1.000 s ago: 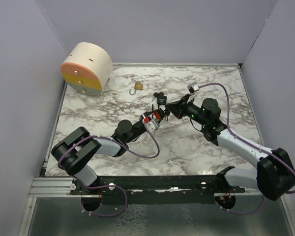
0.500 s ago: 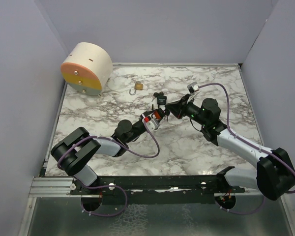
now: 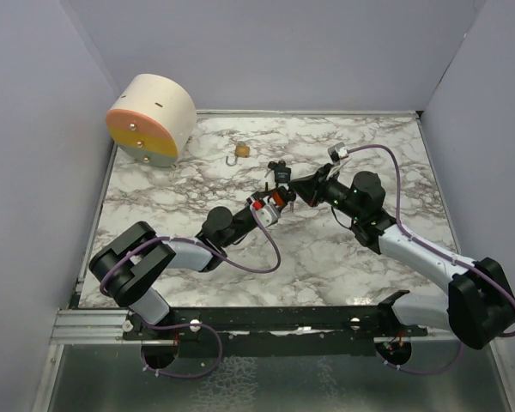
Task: Unlock with the key
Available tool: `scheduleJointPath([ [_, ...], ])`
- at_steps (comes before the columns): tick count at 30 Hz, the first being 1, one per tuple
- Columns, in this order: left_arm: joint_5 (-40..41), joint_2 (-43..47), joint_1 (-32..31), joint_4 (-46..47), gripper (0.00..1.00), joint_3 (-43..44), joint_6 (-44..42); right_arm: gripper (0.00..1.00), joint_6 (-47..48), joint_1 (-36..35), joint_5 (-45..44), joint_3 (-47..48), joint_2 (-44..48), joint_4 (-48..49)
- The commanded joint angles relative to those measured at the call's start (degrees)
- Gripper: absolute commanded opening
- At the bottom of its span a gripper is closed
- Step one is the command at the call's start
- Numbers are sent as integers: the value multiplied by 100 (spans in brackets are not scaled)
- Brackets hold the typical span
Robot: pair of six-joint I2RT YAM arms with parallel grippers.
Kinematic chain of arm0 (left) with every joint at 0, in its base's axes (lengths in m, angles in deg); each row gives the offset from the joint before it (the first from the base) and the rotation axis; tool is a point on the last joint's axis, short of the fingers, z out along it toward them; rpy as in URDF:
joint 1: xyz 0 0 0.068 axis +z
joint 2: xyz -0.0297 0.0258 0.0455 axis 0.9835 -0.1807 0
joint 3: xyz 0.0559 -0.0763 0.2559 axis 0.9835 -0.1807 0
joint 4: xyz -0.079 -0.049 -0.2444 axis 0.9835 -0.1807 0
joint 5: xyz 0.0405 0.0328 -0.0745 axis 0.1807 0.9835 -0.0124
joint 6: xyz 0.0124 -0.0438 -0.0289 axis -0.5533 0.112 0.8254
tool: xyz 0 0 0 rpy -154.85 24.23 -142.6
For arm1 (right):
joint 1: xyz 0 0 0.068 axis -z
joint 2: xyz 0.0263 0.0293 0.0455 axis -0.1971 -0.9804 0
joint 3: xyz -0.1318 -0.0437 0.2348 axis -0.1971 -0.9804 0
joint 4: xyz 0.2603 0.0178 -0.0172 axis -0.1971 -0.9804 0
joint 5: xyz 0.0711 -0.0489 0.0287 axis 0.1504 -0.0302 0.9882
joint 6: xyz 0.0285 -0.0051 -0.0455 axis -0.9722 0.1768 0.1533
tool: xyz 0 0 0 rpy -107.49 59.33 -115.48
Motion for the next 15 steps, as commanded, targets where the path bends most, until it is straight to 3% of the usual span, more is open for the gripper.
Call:
scheduleJointPath([
  [1, 129, 158, -38, 458, 0, 290, 173, 1, -56, -42, -3, -61, -80, 47],
  [15, 309, 295, -97, 332, 0, 545, 270, 1, -57, -43, 240, 194, -437, -362],
])
